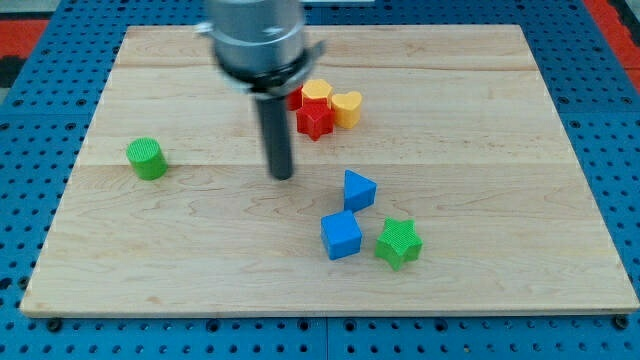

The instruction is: Place the green circle left to the blue triangle

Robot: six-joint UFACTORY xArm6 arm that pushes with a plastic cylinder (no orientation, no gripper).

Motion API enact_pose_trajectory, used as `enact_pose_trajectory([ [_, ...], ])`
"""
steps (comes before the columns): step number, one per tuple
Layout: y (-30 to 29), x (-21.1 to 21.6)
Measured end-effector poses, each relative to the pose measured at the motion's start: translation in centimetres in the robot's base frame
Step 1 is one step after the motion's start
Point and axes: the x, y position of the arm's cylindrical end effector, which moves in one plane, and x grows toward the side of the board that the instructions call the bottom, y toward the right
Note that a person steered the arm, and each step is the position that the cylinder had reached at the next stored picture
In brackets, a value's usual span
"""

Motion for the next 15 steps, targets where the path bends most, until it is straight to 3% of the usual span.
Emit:
enact_pose_trajectory([
  [1, 7.3, -1.4],
  [2, 4.9, 1.9],
  [3, 2.0, 2.5],
  [4, 3.3, 5.9],
  [6, -8.9, -2.2],
  [7, -17.7, -2.8],
  [9, -24.4, -3.0],
  [10, -23.6, 0.5],
  [11, -11.4, 2.8],
  [12, -17.7, 2.4],
  [13, -20.1, 3.0],
  [14, -16.0, 7.4],
  [15, -8.3, 8.6],
])
